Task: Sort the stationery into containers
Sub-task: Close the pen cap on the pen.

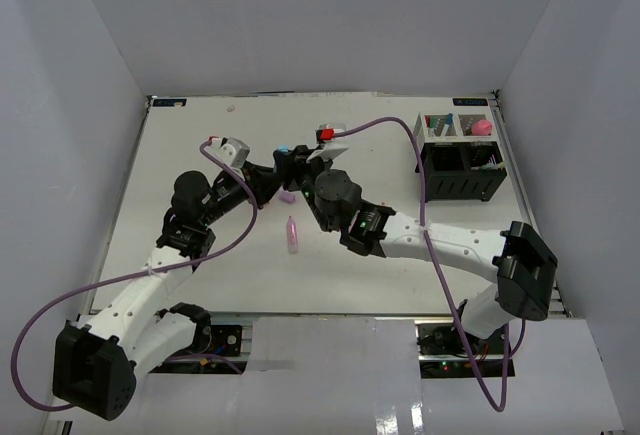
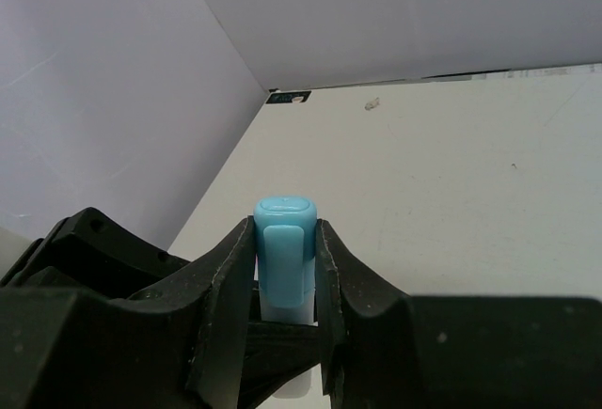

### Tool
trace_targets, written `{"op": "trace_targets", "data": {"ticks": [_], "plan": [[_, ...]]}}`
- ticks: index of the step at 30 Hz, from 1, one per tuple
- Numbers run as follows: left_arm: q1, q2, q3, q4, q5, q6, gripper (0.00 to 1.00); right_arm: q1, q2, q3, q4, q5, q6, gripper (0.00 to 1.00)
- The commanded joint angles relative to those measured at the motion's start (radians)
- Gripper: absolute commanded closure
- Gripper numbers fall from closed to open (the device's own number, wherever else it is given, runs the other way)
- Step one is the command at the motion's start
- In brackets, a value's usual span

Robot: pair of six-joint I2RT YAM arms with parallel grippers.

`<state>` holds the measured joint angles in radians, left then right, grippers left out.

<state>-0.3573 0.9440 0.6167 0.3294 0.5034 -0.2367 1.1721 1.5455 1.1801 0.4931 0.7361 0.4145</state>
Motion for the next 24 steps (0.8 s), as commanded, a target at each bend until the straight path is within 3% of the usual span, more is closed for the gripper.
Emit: {"op": "trace_targets", "data": {"ticks": [1,24], "plan": [[0.003,-0.04,0.017,0.134,-0.049,0.043,0.89,0.035,0.024,-0.002,-0.175,-0.113,0.021,0.9],[0.011,-0.129,-0.021,0.161,-0.075,0.077,0.98,0.081,0.088,-0.071,-0.383,-0.308,0.191,0.92]]}}
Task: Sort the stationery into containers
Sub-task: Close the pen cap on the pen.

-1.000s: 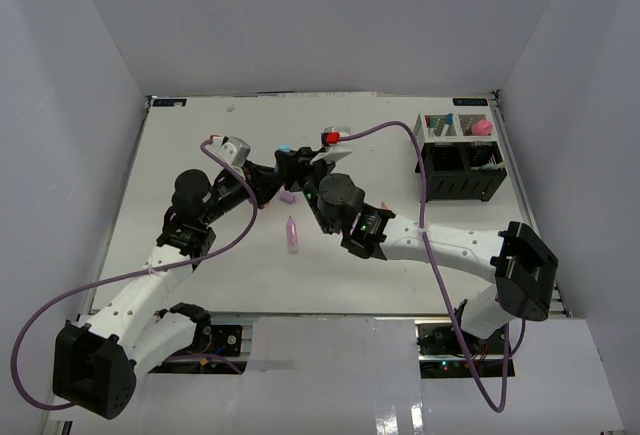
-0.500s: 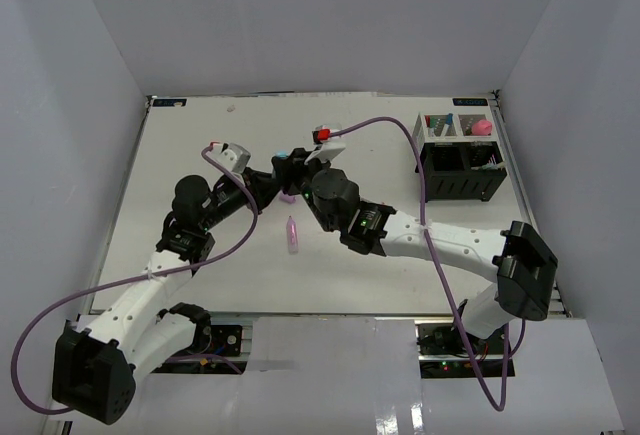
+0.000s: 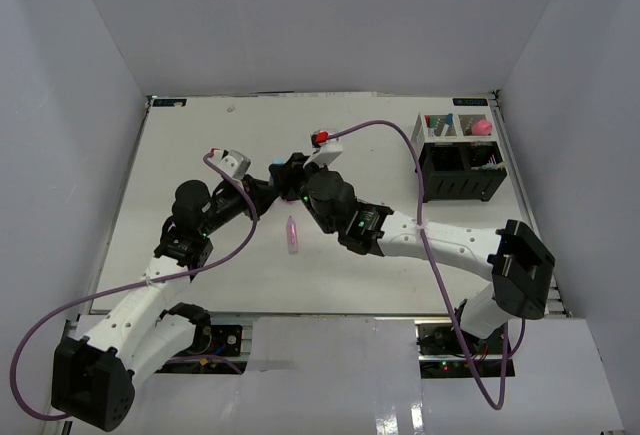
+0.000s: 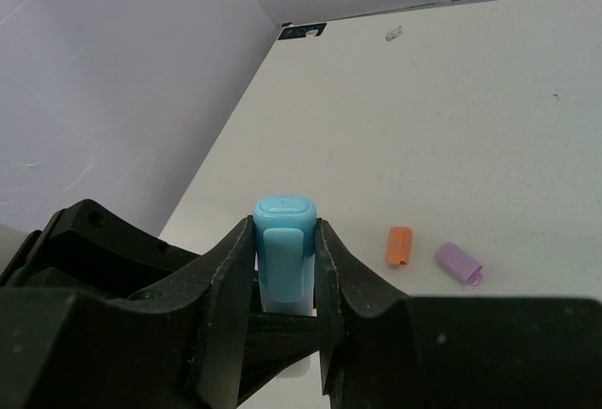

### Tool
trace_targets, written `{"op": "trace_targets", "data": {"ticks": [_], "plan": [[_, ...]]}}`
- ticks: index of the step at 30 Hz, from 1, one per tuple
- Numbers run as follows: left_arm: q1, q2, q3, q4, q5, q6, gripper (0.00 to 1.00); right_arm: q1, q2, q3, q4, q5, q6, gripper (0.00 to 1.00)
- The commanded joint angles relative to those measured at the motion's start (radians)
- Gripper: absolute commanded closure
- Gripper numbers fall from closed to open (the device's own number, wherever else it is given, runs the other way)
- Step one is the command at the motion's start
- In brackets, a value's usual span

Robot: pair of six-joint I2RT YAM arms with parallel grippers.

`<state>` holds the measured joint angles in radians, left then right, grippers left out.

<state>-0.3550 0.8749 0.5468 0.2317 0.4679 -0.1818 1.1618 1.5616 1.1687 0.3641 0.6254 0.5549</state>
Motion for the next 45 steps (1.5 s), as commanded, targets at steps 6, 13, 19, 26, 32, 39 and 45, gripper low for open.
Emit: {"op": "trace_targets", "data": {"ticks": [6,13,19,26,32,39,45], "plan": [[0.016,-0.074,0.039,0.27,-0.043,0.019,1.0,0.114,0.083,-0.08,-0.263,-0.224,0.065,0.92],[0.022,-0.076,0.041,0.268,-0.04,0.016,1.0,0.128,0.077,-0.109,-0.28,-0.243,0.073,0.92],[0.03,-0.082,0.038,0.273,-0.034,0.015,1.0,0.137,0.077,-0.132,-0.286,-0.256,0.082,0.92],[0.039,-0.088,0.036,0.277,-0.028,0.015,1.0,0.15,0.086,-0.133,-0.297,-0.277,0.085,0.92],[0.044,-0.096,0.033,0.287,-0.031,0.015,1.0,0.157,0.101,-0.119,-0.318,-0.299,0.086,0.92],[0.06,-0.109,0.033,0.297,-0.051,0.002,1.0,0.165,0.117,-0.106,-0.358,-0.306,0.085,0.92],[0.071,-0.082,0.057,0.373,-0.049,-0.03,1.0,0.17,0.124,-0.093,-0.393,-0.326,0.083,0.92]]}}
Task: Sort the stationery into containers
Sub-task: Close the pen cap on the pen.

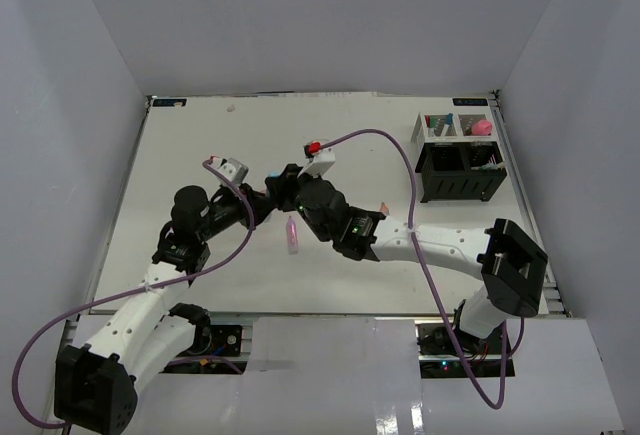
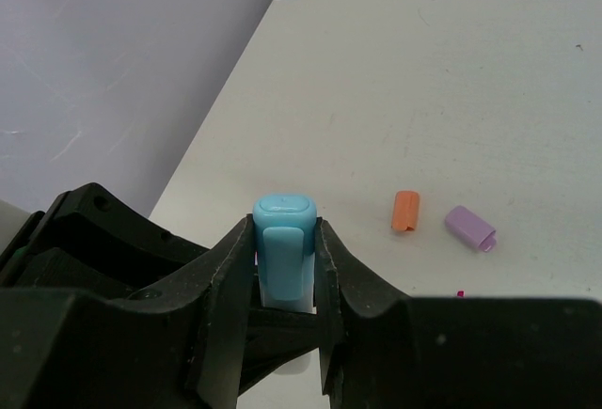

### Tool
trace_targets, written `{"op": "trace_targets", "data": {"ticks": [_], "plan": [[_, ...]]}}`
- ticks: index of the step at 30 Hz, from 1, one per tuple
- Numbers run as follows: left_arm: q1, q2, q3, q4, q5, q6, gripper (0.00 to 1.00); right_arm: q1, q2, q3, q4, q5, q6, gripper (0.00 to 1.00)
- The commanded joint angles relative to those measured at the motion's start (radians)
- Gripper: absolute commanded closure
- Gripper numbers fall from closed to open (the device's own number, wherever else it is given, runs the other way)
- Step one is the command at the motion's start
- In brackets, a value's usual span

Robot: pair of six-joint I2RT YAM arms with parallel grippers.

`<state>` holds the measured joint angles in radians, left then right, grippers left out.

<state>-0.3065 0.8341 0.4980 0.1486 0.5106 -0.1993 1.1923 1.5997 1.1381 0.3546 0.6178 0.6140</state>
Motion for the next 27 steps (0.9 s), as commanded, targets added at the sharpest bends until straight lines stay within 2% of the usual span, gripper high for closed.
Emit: {"op": "trace_targets", "data": {"ticks": [1,9,20,27], "plan": [[0.023,-0.035,0.126,0.466,-0.09,-0.008,1.0,0.139,0.086,-0.052,-0.39,-0.319,0.017,0.92],[0.021,0.014,0.174,0.468,-0.05,0.0,1.0,0.138,0.048,-0.024,-0.414,-0.256,-0.022,0.92],[0.01,-0.041,0.11,0.301,0.016,-0.025,0.82,0.102,-0.017,0.044,-0.367,-0.142,-0.091,0.92],[0.007,-0.02,0.1,0.267,0.068,-0.031,0.75,0.089,-0.024,0.084,-0.298,-0.104,-0.122,0.92]]}}
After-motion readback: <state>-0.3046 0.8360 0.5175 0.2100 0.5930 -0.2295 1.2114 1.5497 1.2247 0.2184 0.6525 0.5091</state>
